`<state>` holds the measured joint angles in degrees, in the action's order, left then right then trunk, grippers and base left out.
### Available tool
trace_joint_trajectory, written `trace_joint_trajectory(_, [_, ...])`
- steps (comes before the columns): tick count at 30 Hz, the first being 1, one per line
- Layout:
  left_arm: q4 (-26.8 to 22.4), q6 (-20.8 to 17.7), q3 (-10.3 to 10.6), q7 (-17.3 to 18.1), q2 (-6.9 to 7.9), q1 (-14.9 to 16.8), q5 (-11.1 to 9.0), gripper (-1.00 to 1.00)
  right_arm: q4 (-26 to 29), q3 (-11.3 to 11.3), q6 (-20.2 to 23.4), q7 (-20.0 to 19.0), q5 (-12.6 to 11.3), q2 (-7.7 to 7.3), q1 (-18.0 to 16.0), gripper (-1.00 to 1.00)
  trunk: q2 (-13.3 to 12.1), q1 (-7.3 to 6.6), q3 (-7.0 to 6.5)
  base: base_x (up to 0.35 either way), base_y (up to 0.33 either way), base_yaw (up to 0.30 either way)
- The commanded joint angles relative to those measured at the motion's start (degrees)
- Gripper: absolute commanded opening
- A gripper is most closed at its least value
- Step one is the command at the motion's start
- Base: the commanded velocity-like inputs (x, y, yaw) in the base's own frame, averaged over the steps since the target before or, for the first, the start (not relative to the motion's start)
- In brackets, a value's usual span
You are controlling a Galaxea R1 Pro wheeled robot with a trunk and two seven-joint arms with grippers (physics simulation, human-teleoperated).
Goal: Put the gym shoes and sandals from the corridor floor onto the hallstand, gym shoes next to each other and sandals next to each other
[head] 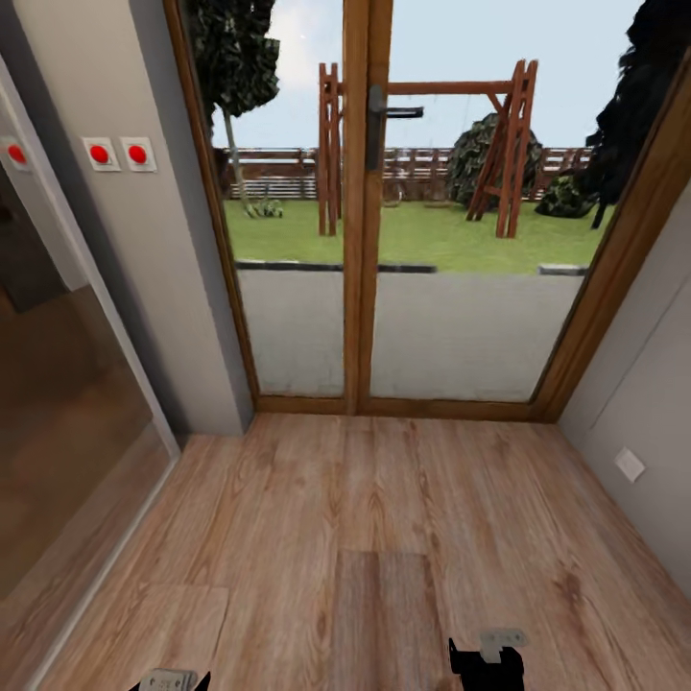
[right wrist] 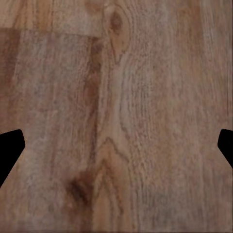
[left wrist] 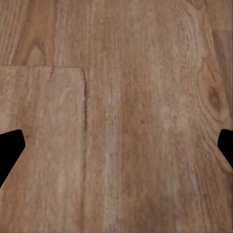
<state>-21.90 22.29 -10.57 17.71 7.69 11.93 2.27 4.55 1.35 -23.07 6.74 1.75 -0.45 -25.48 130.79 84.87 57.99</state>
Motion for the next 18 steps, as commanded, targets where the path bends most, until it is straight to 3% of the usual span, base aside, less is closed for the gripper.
trace_joint_trajectory(1, [0.02,0.12,-0.49,0.47,-0.04,0.02,0.23,1.00,-0.07,0.14,-0.13,0.29,0.19,0.01,-0.06,1.00,0.02,-0.01,0.05,0.000,0.000,-0.296])
trace_joint_trajectory(18, [0.02,0.12,-0.67,0.39,-0.14,0.02,0.04,1.00,-0.07,0.06,-0.05,0.36,0.19,0.01,-0.06,1.00,0.02,-0.01,0.05,0.000,0.000,-0.296])
